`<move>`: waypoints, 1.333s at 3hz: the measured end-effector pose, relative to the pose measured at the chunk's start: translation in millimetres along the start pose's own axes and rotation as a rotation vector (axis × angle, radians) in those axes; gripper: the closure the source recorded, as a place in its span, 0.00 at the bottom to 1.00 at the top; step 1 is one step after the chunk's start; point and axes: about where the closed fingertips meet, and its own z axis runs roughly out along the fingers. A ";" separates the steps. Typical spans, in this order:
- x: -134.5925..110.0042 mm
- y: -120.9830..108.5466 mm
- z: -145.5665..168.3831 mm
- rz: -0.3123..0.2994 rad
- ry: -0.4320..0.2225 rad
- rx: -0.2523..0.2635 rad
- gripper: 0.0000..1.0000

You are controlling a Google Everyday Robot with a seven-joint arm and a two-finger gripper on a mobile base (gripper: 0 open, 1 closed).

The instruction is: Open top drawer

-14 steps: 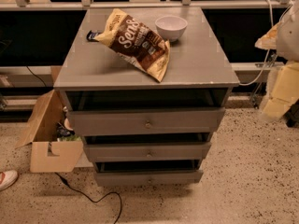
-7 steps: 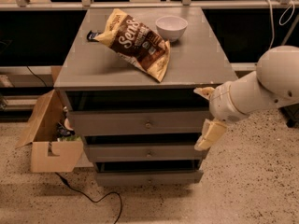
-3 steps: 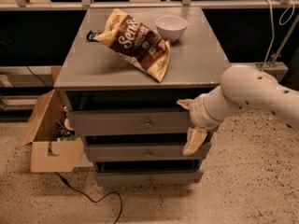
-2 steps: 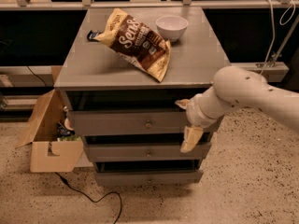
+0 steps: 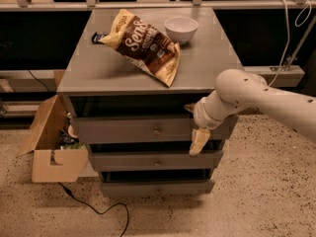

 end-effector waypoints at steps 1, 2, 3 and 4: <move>9.4 -7.2 16.0 0.007 0.033 -0.022 0.04; 9.2 -3.0 15.4 -0.001 0.058 -0.015 0.26; 4.2 15.2 -1.0 0.003 0.063 0.002 0.50; 0.0 42.0 -9.5 0.007 0.053 -0.032 0.81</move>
Offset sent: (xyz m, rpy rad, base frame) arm 0.0036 -0.0045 -0.0132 -0.0892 -0.0062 -0.0137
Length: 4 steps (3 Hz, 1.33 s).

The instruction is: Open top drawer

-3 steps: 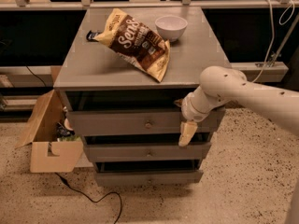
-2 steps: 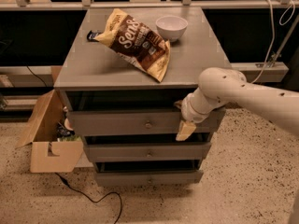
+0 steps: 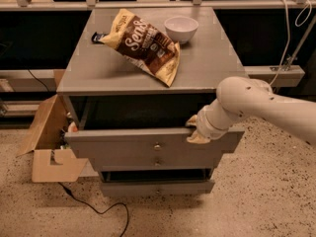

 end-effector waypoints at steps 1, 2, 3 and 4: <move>-0.6 -0.2 -2.0 0.000 0.000 -0.001 1.00; -3.9 14.1 -6.4 -0.002 -0.022 -0.022 1.00; -4.0 14.0 -6.6 -0.002 -0.022 -0.022 0.85; -4.0 14.0 -6.6 -0.002 -0.022 -0.022 0.62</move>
Offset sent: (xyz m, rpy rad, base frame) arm -0.0777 -0.0003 0.0125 0.1163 0.0956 0.0229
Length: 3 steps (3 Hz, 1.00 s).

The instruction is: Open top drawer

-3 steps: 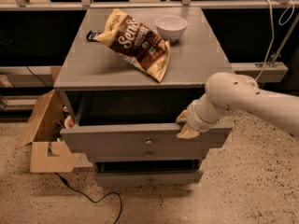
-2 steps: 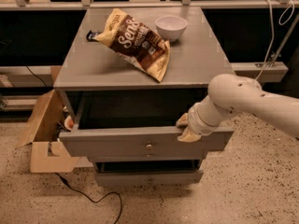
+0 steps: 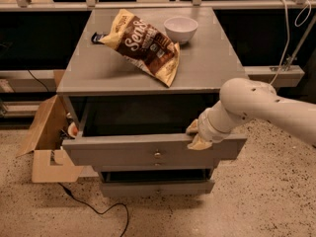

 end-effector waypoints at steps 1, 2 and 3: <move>0.0 0.0 0.0 0.000 0.000 0.000 0.39; 0.0 0.0 0.0 0.000 0.000 0.000 0.15; -0.1 0.1 0.2 0.000 0.000 -0.001 0.00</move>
Offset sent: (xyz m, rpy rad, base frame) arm 0.0000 0.0000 0.0000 0.0000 0.0000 0.0000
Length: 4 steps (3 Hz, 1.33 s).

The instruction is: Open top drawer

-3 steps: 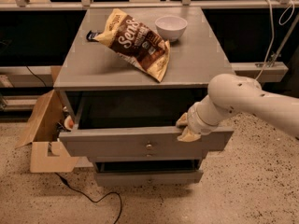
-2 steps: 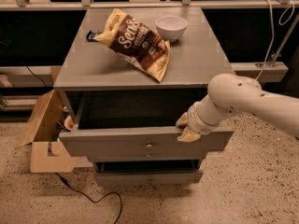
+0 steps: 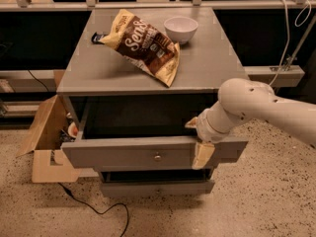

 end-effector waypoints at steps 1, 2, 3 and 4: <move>-0.2 0.4 0.8 -0.002 0.002 -0.003 0.00; 0.0 7.3 7.8 -0.006 0.041 -0.040 0.00; 1.6 25.4 12.5 -0.004 0.099 -0.098 0.00; 8.3 57.5 12.7 0.026 0.164 -0.182 0.27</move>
Offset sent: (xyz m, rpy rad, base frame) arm -0.0128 0.0039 -0.0170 -0.1059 0.0754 0.0232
